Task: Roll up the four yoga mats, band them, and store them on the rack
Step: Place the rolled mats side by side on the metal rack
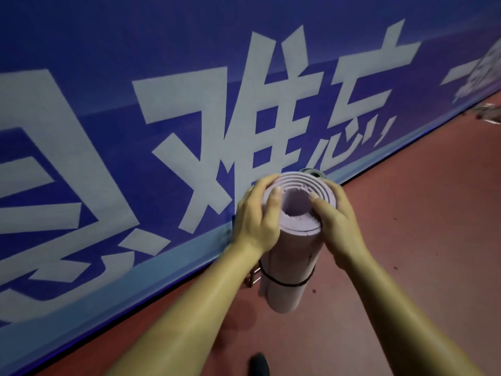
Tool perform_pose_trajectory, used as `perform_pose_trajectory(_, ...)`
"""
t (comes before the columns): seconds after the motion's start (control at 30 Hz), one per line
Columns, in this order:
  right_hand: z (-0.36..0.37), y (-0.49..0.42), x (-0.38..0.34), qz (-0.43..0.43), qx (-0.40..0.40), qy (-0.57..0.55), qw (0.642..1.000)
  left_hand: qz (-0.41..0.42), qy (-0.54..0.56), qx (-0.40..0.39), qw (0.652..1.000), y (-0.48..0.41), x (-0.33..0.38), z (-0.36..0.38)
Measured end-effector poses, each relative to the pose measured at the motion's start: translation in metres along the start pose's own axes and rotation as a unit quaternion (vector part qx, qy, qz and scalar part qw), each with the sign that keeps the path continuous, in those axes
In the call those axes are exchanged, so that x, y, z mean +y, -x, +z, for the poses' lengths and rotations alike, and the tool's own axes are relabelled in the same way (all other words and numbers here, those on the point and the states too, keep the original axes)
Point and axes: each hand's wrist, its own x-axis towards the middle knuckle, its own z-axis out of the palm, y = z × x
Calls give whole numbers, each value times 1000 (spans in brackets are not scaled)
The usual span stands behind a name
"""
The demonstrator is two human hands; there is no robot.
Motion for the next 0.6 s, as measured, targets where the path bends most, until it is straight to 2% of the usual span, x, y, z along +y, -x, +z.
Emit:
perform_pose_trajectory(0.3, -9, -171, -46, 15, 1, -32, 999, 82, -51, 12, 995, -166, 17, 24)
perform_pose_trajectory(0.6, -20, -285, -38, 38, -45, -112, 992, 72, -129, 46, 988, -259, 6, 63)
